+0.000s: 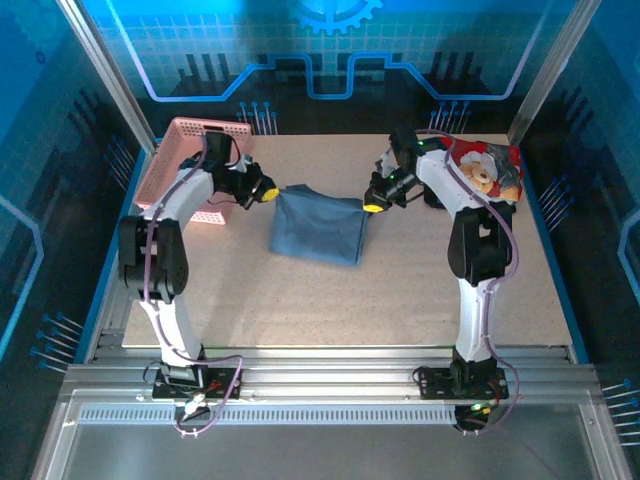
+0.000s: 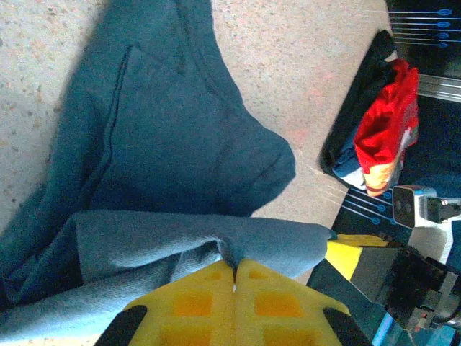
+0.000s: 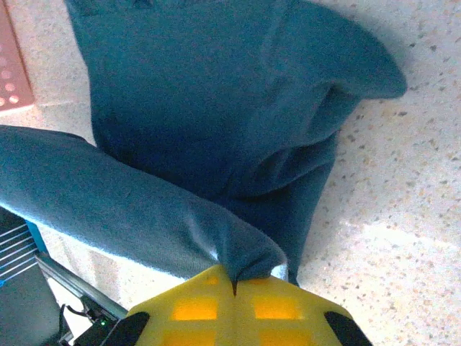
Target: Fold and stack the t-shirts
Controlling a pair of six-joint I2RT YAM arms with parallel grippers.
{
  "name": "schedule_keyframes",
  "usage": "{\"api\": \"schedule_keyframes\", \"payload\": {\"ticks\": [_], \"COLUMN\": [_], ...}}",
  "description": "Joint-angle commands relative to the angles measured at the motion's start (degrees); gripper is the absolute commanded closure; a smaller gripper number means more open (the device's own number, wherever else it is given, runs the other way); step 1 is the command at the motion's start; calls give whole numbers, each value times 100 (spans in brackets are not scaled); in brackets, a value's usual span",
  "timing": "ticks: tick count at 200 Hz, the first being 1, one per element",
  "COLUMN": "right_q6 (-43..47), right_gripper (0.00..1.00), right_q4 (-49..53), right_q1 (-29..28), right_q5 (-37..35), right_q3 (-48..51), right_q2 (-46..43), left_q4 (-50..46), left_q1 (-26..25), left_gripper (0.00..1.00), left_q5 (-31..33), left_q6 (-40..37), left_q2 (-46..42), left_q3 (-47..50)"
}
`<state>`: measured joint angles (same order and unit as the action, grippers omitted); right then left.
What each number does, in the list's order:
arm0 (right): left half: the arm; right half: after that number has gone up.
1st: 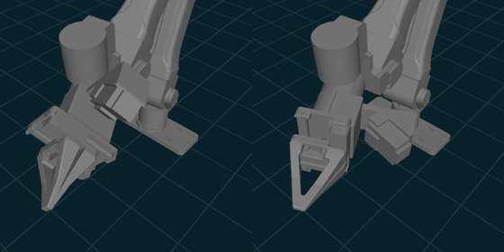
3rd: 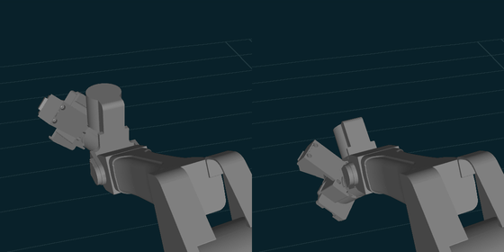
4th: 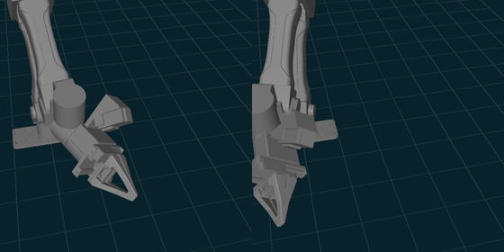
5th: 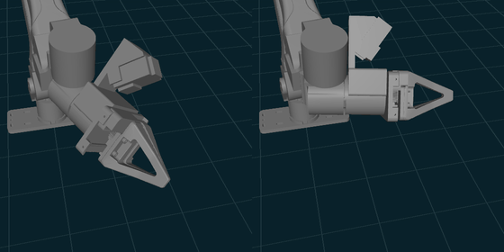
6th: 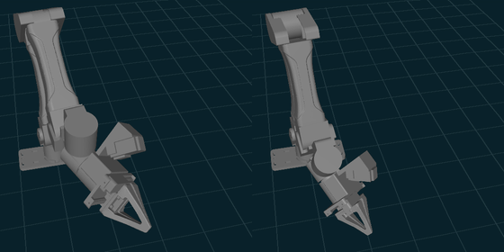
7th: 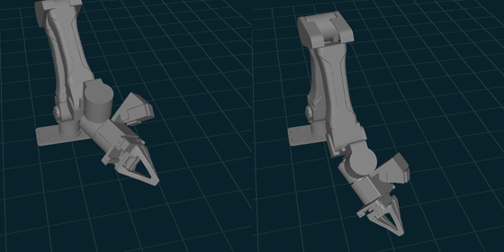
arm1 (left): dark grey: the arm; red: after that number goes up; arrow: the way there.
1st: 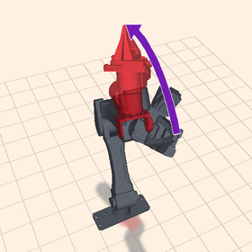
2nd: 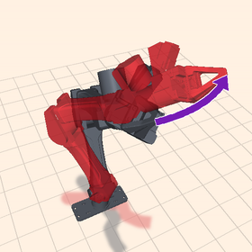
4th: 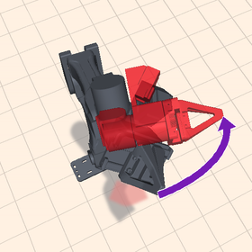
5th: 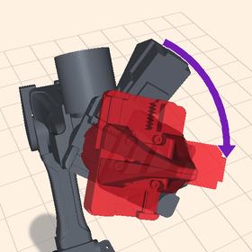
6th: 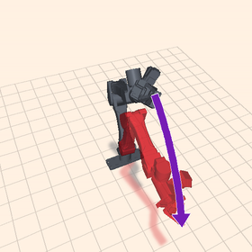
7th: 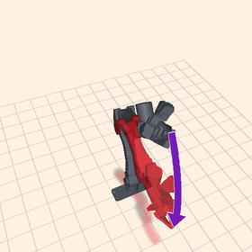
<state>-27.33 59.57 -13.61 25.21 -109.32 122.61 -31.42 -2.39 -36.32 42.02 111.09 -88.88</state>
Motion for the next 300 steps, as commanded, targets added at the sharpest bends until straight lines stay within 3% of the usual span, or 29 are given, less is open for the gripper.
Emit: {"api": "schedule_keyframes", "payload": {"ticks": [1,33,44,50,68,95,97,99,103,125,150,170,202,241,300], "right_q6": [52,5,-53,-98,-223,-387,-389,-398,-413,-323,-162,-94,-34,-53,-207], "right_gripper": [100,100,94,87,56,46,46,46,46,42,31,16,8,5,5], "right_q4": [234,237,230,230,255,-37,-41,-42,-46,-99,-292,-929,-1426,-1665,-1369], "right_q1": [229,377,448,488,600,696,696,707,718,678,567,368,-6,-380,-693], "right_q5": [36,36,73,84,143,251,226,209,189,70,-79,-214,-650,-884,-1308], "right_q3": [-418,-955,-1193,-1347,-1893,-2454,-2485,-2510,-2539,-2243,-1074,339,1834,2133,928], "right_q2": [464,1116,1442,1589,1938,1706,1664,1613,1507,688,-459,-1557,-2417,-1948,-96], "left_q4": [-25,-63,-195,-224,-42,257,248,225,170,-426,-716,-660,253,1196,818], "left_q1": [90,61,64,64,64,70,78,74,79,116,145,168,179,180,195], "left_gripper": [100,100,100,95,63,34,24,9,2,1,1,1,1,1,1], "left_q5": [29,23,77,76,-27,-82,-79,-78,-86,26,159,451,503,820,1074], "left_q6": [-118,-102,-164,-175,32,429,436,440,433,120,-522,-1217,-1631,-1821,-1981], "left_q2": [513,1306,1617,1770,2054,1984,1980,1972,1966,1722,944,110,-1242,-2714,-3961], "left_q3": [-510,-1425,-1783,-1957,-2313,-2852,-2924,-2988,-3146,-3838,-3537,-2544,-386,1811,2903]}}
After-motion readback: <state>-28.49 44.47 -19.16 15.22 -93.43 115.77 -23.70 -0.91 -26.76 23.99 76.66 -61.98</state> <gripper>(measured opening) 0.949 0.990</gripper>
